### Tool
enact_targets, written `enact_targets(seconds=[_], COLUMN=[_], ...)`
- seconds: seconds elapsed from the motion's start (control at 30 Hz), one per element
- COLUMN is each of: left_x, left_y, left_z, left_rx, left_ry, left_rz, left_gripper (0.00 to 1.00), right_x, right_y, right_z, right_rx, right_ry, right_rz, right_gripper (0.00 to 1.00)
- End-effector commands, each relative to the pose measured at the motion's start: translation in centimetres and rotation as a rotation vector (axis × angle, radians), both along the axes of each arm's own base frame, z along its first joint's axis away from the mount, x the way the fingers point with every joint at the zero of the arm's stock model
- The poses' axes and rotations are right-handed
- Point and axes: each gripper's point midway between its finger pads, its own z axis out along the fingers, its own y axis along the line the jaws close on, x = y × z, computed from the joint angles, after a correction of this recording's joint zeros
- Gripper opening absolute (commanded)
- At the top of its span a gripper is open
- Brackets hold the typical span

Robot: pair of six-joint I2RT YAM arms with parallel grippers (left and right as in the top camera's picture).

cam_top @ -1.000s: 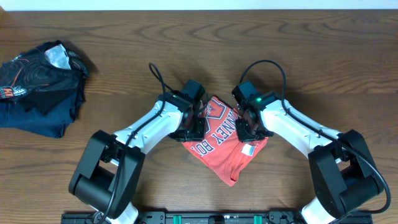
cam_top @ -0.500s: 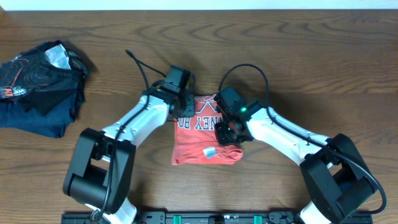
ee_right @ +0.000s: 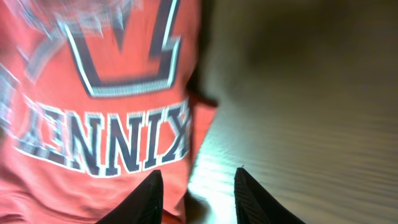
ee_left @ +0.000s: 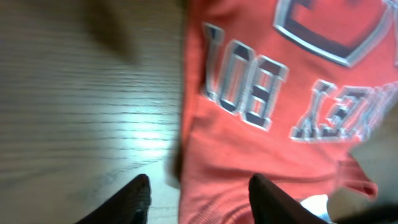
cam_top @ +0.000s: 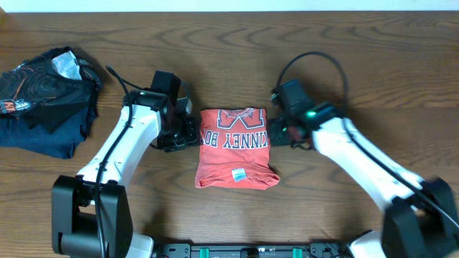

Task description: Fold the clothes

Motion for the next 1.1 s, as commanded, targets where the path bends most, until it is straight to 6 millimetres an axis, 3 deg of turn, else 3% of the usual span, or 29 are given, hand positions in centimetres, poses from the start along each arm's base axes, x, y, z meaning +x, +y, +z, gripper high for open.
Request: enact_targets(seconds=[0.0,0.13,0.23,0.27,0.5,0.83,0.87,0.93,0.97,1.07], left_x=[-0.6,-1.2,-2.0,-2.4,-4.5,-5.8,-5.7,-5.3,-5.1,-3.7], left_y=[-1.1,-2.2,-2.1,-2.0,-1.6,-5.2,-5.5,-6.0,-6.1,-6.4], left_z=[-0.4,-1.7,-3.2,-3.8,-6.4,-7.0,-6.9,-6.9,-6.8,-6.5], left_rx=[-0.073,-0.156,-0.155,-0.154,-0.152,-0.314,-0.317,-0.323,-0.327,-0.342], left_ry=[-0.012,-0.019,-0.010,-0.005,0.027,0.025,0.017,-0.001,-0.013,-0.063], left_rz=[-0.078,-0.089,-0.081,-0.080,-0.064,-0.058,-0.069,-0.069,-0.069,-0.056], left_gripper=[0.57,0.59,0.63,0.69,0.71,0.71,0.66,0.43,0.26,0.11], right_x=[1.3,0.8,0.5,0.4,0.3,0.2,0.2,0.1,0.1,0.0], right_y=[-1.4,-2.0,-2.1,-2.2,-2.2,-2.3,-2.3,-2.3,-2.3,-2.4], right_z=[2.7,2.6,2.4,2.4,2.4,2.3,2.3,2.3,2.3,2.2], right_rx=[0.005,-0.006,-0.013,-0.014,-0.016,-0.019,-0.019,-0.020,-0.021,-0.024], right_ry=[-0.078,-0.057,-0.043,-0.041,-0.036,-0.030,-0.029,-0.027,-0.026,-0.021], right_rz=[-0.029,-0.039,-0.038,-0.038,-0.038,-0.038,-0.038,-0.038,-0.038,-0.038], right_gripper=[0.38,0.38,0.38,0.38,0.38,0.38,0.38,0.38,0.38,0.38])
